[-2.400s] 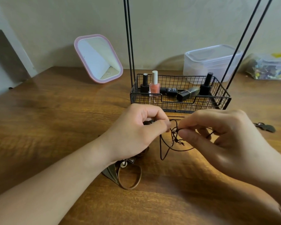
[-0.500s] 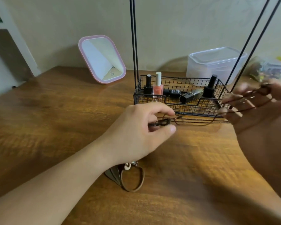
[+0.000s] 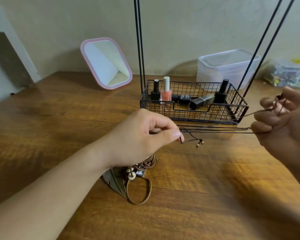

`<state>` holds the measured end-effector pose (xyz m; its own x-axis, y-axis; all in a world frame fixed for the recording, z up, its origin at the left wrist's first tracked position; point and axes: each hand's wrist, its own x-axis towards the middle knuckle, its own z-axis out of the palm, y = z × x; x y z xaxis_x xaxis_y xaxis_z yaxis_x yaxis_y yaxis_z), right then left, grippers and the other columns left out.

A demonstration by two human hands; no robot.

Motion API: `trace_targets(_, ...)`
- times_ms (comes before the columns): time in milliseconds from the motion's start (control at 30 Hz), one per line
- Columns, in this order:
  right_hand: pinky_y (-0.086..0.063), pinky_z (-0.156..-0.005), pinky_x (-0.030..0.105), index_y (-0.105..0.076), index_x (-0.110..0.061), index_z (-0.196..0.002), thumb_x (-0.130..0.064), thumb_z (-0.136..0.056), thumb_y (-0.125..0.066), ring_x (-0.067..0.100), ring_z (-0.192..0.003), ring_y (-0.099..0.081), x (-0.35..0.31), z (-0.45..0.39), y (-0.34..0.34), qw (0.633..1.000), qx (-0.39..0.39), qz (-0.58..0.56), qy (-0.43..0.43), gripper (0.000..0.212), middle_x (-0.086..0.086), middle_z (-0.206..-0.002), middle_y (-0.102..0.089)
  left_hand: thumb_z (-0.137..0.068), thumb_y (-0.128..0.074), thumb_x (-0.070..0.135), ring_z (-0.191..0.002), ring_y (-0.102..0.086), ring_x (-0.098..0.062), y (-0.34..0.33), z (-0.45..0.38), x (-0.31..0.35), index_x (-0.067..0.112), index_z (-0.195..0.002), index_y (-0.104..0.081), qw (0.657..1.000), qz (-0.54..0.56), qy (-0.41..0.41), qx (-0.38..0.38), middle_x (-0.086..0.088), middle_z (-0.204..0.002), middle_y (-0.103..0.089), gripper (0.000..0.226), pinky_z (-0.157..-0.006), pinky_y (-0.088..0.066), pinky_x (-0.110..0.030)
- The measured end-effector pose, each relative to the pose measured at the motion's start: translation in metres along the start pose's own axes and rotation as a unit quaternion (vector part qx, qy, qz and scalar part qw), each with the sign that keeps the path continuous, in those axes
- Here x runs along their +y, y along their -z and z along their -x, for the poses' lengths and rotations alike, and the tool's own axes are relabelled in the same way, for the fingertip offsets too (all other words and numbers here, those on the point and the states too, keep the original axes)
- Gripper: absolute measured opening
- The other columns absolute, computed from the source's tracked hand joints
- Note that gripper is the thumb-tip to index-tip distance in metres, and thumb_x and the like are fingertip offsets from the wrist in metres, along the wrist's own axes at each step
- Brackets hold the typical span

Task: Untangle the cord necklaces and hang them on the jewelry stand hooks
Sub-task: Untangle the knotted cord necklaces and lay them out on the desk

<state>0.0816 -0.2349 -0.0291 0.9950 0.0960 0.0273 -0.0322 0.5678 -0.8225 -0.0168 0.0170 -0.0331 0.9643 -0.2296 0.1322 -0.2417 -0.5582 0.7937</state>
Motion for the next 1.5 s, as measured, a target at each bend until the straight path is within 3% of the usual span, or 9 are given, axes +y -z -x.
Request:
trace_targets(133, -0.031, -0.036, 0.02, -0.06, -0.018, -0.073, -0.023, -0.091, -0.066, 0.014, -0.035, -0.035, -0.003, 0.001, 0.001, 0.933, -0.074, 0.351, -0.005, 0.019, -0.001, -0.055, -0.049, -0.104, -0.048, 0.02, -0.048, -0.03, -0.008, 0.002, 0.001, -0.003, 0.014, -0.102, -0.074, 0.998, 0.061, 0.005, -0.022, 0.013, -0.055, -0.037, 0.027, -0.049, -0.028, -0.016)
trace_targets(267, -0.043, -0.046, 0.023, -0.07, -0.03, -0.071, -0.028, -0.08, -0.078, 0.008, -0.043, -0.054, 0.008, 0.012, -0.006, 0.699, -0.186, 0.69, 0.028, 0.013, -0.004, -0.056, -0.064, -0.1, -0.047, 0.022, -0.053, -0.027, -0.019, 0.001, 0.001, -0.001, 0.01, -0.101, -0.073, 0.994, 0.101, -0.005, -0.039, 0.002, -0.059, -0.037, 0.028, -0.049, -0.025, -0.028)
trace_targets(333, -0.043, -0.054, 0.021, -0.067, -0.038, -0.07, -0.037, -0.081, -0.076, 0.001, -0.061, -0.06, 0.014, 0.016, -0.009, 0.606, -0.199, 0.77, 0.039, 0.015, -0.012, -0.066, -0.066, -0.104, -0.046, 0.017, -0.052, -0.028, -0.015, 0.001, 0.002, -0.001, 0.009, -0.101, -0.072, 0.994, 0.102, -0.007, -0.041, 0.003, -0.059, -0.038, 0.027, -0.048, -0.026, -0.027)
trace_targets(467, -0.042, -0.064, 0.021, -0.061, -0.045, -0.079, -0.046, -0.08, -0.074, -0.004, -0.08, -0.055, 0.016, 0.025, -0.012, 0.549, -0.211, 0.803, 0.102, 0.013, -0.025, -0.085, -0.06, -0.104, -0.047, 0.012, -0.048, -0.033, -0.01, 0.001, 0.002, 0.0, 0.008, -0.101, -0.071, 0.995, 0.093, -0.01, -0.034, -0.001, -0.059, -0.044, 0.025, -0.047, -0.031, -0.02)
trace_targets(533, -0.038, -0.059, 0.016, -0.063, -0.046, -0.077, -0.041, -0.077, -0.072, -0.005, -0.073, -0.053, 0.016, 0.031, -0.015, 0.584, -0.202, 0.757, 0.21, 0.01, -0.025, -0.08, -0.059, -0.103, -0.047, 0.012, -0.046, -0.037, -0.009, 0.001, 0.002, 0.0, 0.008, -0.101, -0.071, 0.996, 0.09, -0.011, -0.026, -0.004, -0.06, -0.05, 0.024, -0.047, -0.033, -0.019)
trace_targets(633, -0.036, -0.045, 0.007, -0.07, -0.035, -0.073, -0.032, -0.074, -0.072, -0.002, -0.054, -0.055, 0.014, 0.044, -0.025, 0.706, -0.225, 0.632, 0.228, 0.003, -0.016, -0.066, -0.063, -0.102, -0.047, 0.012, -0.046, -0.038, -0.011, 0.0, 0.002, 0.002, 0.007, -0.1, -0.07, 0.994, 0.103, -0.016, -0.017, -0.006, -0.062, -0.053, 0.024, -0.046, -0.033, -0.021)
trace_targets(800, -0.046, -0.05, 0.023, -0.072, -0.038, -0.091, -0.059, -0.08, -0.062, 0.005, -0.072, -0.058, 0.028, 0.046, -0.023, 0.669, -0.265, 0.643, 0.263, 0.026, -0.022, -0.079, -0.062, -0.102, -0.046, 0.01, -0.047, -0.035, -0.015, 0.0, 0.002, 0.002, 0.007, -0.096, -0.07, 0.991, 0.136, -0.014, 0.001, -0.009, -0.062, -0.049, 0.025, -0.047, -0.027, -0.028)
trace_targets(1067, -0.045, -0.057, 0.014, -0.077, -0.029, -0.092, -0.034, -0.084, -0.071, 0.012, -0.072, -0.065, 0.042, 0.048, -0.026, 0.738, -0.238, 0.545, 0.318, 0.011, -0.015, -0.081, -0.071, -0.103, -0.051, 0.018, -0.049, -0.033, -0.011, -0.003, 0.001, -0.003, 0.009, -0.098, -0.073, 0.994, 0.103, -0.014, -0.023, -0.001, -0.057, -0.041, 0.024, -0.048, -0.031, -0.018)
trace_targets(1500, -0.05, -0.061, 0.037, -0.062, -0.018, -0.079, -0.034, -0.091, -0.055, 0.026, -0.069, -0.063, 0.028, 0.045, -0.03, 0.908, -0.228, 0.327, 0.131, 0.021, 0.007, -0.075, -0.07, -0.095, -0.055, 0.029, -0.046, -0.029, -0.008, -0.002, -0.002, -0.004, 0.022, -0.093, -0.077, 0.997, 0.082, -0.005, 0.011, 0.007, -0.052, -0.038, 0.023, -0.046, -0.027, -0.011)
